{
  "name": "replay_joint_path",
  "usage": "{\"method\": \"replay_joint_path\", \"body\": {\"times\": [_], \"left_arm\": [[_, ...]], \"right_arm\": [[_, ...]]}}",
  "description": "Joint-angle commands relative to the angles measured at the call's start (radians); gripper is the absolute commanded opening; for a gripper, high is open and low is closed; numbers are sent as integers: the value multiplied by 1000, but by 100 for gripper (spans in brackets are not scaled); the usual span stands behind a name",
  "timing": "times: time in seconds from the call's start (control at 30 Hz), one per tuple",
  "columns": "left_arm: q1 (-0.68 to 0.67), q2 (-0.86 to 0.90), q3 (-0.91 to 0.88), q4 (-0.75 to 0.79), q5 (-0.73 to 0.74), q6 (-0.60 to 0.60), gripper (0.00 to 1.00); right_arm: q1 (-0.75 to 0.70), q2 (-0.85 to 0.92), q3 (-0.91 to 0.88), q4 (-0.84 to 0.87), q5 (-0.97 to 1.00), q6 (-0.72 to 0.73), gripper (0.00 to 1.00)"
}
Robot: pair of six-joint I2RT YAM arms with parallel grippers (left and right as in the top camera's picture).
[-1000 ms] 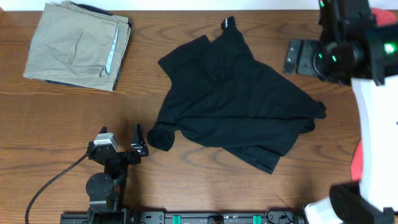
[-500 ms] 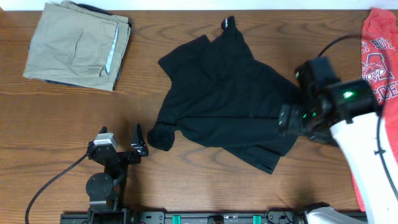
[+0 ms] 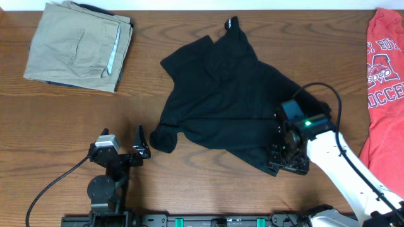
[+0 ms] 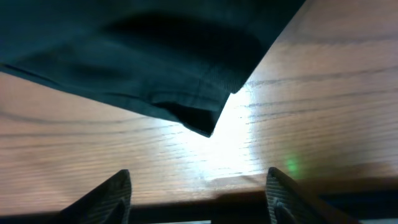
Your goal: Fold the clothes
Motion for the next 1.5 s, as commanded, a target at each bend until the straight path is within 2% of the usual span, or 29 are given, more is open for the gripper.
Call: {"method": "replay_joint_path", "body": {"times": [0.0,0.33,0.67,0.73,0.87,0.9,1.07,1.17,1.47], "left_arm": [[5,-6,-19,-30,4,6,98],[5,-6,-19,-31,4,6,98],[5,-6,-19,-31,4,6,98],[5,-6,-19,-30,4,6,98],[5,-6,-19,-30,4,6,98],[5,-6,-19,-31,4,6,98],[5,-6,-19,-30,4,6,98],[5,-6,-19,-30,4,6,98],[5,-6,-19,-30,4,6,98]], "right_arm": [[7,-6,-64,56,-45,21,64],[7,-5,-238,326,-178,27,57],[6,-5,-264,376,-167,58,52],[6,-5,-264,380,-167,58,42],[5,-5,-262,389,-167,66,3],[5,-5,-261,391,-167,66,1],[5,-6,-227,377,-167,66,1],[4,-17,-169,309,-142,65,1],[-54,-150,121,-60,65,65,1]]}}
